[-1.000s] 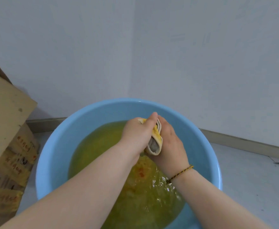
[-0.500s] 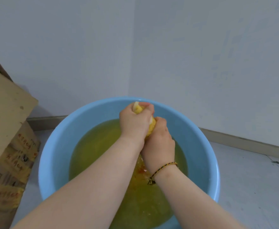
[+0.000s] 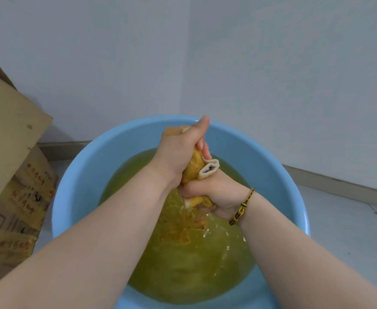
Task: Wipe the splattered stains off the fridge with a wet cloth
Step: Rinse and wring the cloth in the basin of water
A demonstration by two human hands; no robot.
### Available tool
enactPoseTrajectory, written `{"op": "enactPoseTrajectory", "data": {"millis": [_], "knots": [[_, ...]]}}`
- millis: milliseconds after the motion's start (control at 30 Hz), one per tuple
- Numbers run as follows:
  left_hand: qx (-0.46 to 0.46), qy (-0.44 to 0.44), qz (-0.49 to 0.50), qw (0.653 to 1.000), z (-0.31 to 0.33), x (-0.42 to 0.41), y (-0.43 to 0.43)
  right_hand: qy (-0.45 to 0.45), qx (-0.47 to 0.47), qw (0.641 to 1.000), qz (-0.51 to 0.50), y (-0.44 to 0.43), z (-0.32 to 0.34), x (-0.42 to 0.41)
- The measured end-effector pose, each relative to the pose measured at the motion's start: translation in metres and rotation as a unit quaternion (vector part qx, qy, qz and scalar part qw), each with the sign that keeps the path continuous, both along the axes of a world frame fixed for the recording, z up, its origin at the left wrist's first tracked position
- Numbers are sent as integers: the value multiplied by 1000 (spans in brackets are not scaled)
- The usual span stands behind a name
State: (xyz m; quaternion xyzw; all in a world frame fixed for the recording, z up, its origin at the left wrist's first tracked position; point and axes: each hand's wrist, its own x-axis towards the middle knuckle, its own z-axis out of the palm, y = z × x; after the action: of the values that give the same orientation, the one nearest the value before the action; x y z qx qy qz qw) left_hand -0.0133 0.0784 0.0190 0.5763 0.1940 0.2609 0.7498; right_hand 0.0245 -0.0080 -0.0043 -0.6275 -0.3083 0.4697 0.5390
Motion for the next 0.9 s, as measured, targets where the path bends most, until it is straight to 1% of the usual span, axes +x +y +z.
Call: {"op": "enactPoseTrajectory", "data": {"millis": [33,67,100,133,167,200,233,267,300,333,367,400,433,467,500,533,600,667,733,767,800,833,867,900], "knots": [[-20,10,-25,999,-2,-2,1,-17,-26,999,7,-1,-1,2],[-43,18,-57,997,-4,-4,2,-62,-45,997,16,-3,0,3],[-71,14,-92,993,-3,-6,2,-137,-60,988,22,-4,0,6],[-104,2,-115,988,-1,-8,3,-232,-70,970,29,-6,3,8],[-148,-13,-127,981,2,-9,5,-341,-80,936,37,-8,6,12],[-191,-23,-135,972,6,-11,8,-461,-107,880,48,-11,11,14],[-207,-22,-140,968,8,-14,11,-578,-139,803,51,-15,14,18],[-183,4,-165,969,8,-17,13,-677,-155,719,27,-19,18,22],[-138,54,-214,965,8,-19,14,-748,-133,650,0,-22,18,28],[-83,116,-286,947,4,-22,15,-791,-72,607,-12,-24,15,32],[-36,172,-357,918,0,-25,14,-819,15,573,-17,-24,11,35],[-11,215,-405,889,-2,-26,11,-832,87,548,-9,-24,7,38],[-9,242,-425,873,-3,-26,9,-835,122,537,13,-22,5,40],[-14,254,-432,866,-3,-27,6,-837,127,531,27,-20,6,39],[-9,268,-428,863,-1,-26,4,-839,120,530,34,-19,10,35],[19,284,-416,864,1,-24,3,-841,107,530,34,-18,10,33],[140,329,-365,860,1,-19,0,-839,54,541,26,-18,8,28],[265,365,-302,840,1,-14,-6,-840,21,542,0,-18,1,26],[338,382,-248,823,-1,-10,-11,-838,0,546,-8,-16,-1,27],[372,389,-233,810,-3,-9,-13,-835,-16,551,-7,-15,-5,29],[409,397,-223,790,-3,-8,-15,-828,-33,559,-4,-12,-4,28],[450,403,-216,767,-5,-6,-14,-828,-53,558,0,-9,-1,26],[492,404,-204,744,-5,-4,-13,-827,-95,554,16,-7,2,24],[528,405,-197,720,-7,-1,-11,-815,-148,560,39,-5,5,22]]}}
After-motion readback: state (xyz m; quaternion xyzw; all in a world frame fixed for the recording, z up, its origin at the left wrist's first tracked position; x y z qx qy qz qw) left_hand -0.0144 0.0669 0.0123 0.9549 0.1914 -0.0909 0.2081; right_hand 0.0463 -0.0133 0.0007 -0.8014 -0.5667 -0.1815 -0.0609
